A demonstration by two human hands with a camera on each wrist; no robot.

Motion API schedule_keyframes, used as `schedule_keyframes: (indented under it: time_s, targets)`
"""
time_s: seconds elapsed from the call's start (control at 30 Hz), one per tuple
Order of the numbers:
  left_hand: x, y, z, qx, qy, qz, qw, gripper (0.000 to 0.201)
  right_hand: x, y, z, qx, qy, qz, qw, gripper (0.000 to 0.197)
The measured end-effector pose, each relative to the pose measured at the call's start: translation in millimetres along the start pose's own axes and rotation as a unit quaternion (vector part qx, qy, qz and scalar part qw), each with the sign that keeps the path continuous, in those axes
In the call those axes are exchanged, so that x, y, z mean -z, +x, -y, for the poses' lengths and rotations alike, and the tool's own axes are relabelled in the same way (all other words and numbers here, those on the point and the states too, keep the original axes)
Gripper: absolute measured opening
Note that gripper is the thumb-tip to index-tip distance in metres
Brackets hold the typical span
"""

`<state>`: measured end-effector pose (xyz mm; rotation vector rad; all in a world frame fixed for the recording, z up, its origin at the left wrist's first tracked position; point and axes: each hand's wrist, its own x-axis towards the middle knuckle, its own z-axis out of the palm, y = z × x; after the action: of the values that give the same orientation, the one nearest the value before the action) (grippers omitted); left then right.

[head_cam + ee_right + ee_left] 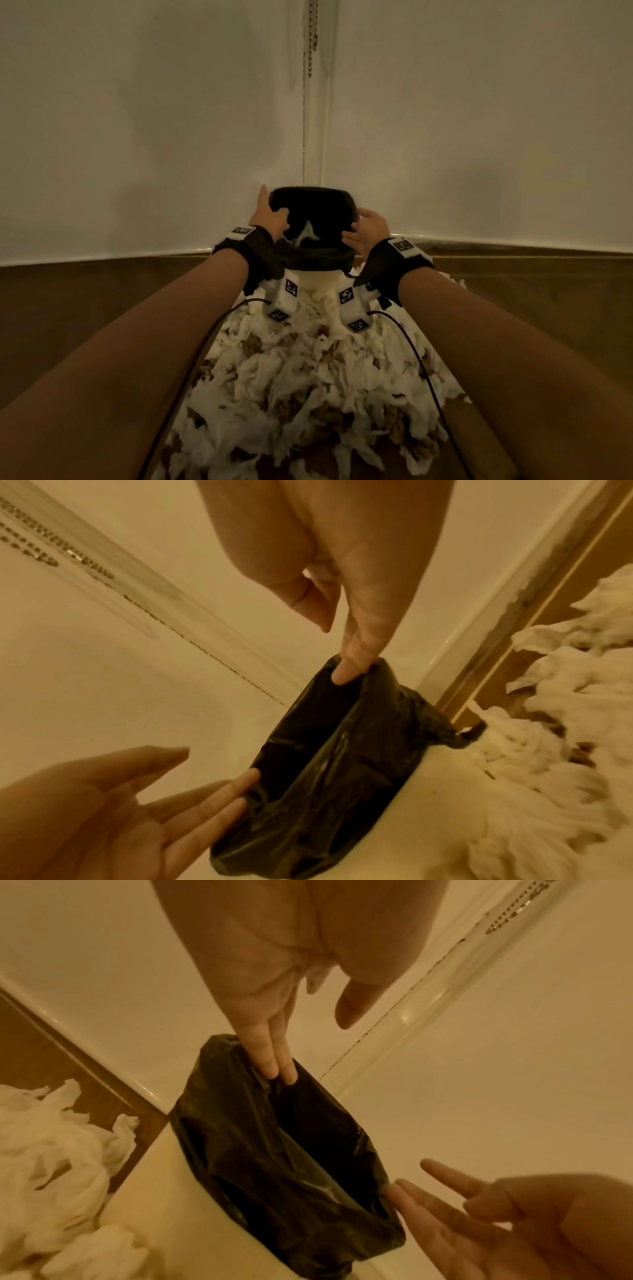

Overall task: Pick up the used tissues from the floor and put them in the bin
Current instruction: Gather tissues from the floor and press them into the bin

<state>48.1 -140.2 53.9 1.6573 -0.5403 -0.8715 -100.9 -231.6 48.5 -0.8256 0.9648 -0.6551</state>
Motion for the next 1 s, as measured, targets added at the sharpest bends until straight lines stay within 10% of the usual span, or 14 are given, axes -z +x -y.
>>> schedule_keyframes:
  time_s: [0.17, 0.4, 0.7, 0.83, 1.0]
  targets:
    - [-2.0, -45.3, 15.9, -0.047, 0.065, -0.069, 0.994, 0.033, 37.2, -24.4, -23.3, 0.018, -0.102, -0.051, 0.993, 0.038]
    - [-5.2, -95.7, 90.6, -0.026, 0.234, 0.001, 0.972, 0.033, 78.7, -65.5, -88.3, 0.012, -0.285, -0.058, 0.957, 0.03]
    - [-4.7, -117.3, 160.5, -0.065, 0.542, 0.098, 0.832, 0.026, 108.2, -86.6, -147.0, 0.043, -0.686, 0.039, 0.725, 0.024]
    - [-9.3, -122.8, 174.9, -0.072, 0.551, 0.098, 0.826, 0.026, 119.1, -90.2, -172.2, 0.028, -0.78, 0.076, 0.621, 0.043]
    - [-16.2, -130.2, 184.7, -0.079, 0.524, 0.113, 0.84, 0.019, 124.8, -90.6, -196.5, 0.021, -0.765, 0.04, 0.642, 0.056]
